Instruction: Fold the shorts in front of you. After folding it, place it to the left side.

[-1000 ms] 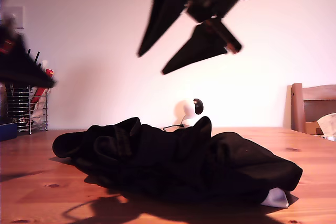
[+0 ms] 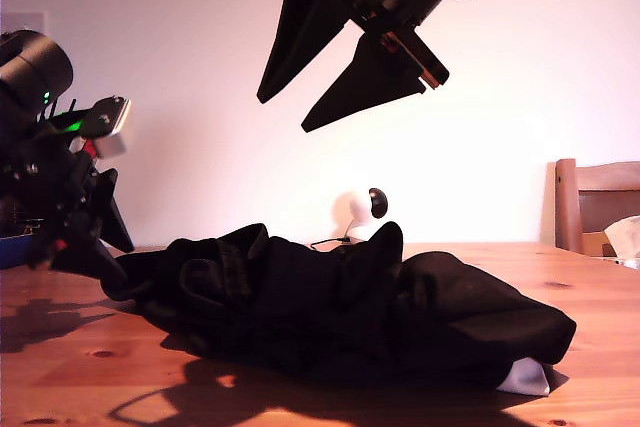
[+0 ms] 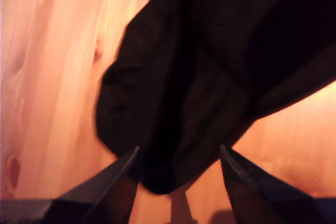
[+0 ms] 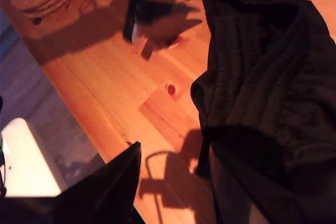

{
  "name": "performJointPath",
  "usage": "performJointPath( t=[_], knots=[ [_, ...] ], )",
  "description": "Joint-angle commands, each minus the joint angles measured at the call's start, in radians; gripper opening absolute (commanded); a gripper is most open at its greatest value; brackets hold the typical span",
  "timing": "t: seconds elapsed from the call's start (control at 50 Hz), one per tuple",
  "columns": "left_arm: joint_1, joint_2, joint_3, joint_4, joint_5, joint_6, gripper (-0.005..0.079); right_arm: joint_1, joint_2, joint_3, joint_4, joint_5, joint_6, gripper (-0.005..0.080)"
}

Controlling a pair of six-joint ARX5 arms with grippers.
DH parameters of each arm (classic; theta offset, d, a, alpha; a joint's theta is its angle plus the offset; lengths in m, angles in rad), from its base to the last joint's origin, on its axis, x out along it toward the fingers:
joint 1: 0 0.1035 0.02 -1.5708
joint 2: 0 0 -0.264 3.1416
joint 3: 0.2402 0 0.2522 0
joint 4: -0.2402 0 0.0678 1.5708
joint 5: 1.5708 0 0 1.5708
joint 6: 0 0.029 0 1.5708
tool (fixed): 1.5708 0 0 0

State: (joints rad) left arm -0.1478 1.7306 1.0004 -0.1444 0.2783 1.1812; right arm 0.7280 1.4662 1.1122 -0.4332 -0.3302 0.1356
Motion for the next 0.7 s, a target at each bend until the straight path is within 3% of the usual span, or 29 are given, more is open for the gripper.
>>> performJointPath(
  t=[0.0, 0.38, 0.68],
  knots=[
    [0.002, 0.004, 0.011, -0.013, 0.0, 0.039, 0.0435, 0.002, -0.005, 0.009, 0.01, 0.0, -0.006, 0.0375],
    [0.059, 0.011, 0.011, -0.097, 0.001, 0.277, 0.044, 0.002, -0.005, 0.009, 0.018, 0.0, -0.006, 0.0375],
    [0.079, 0.069, 0.011, -0.061, 0.004, 0.35, 0.0574, 0.002, -0.005, 0.009, 0.027, 0.0, -0.006, 0.0374]
  ],
)
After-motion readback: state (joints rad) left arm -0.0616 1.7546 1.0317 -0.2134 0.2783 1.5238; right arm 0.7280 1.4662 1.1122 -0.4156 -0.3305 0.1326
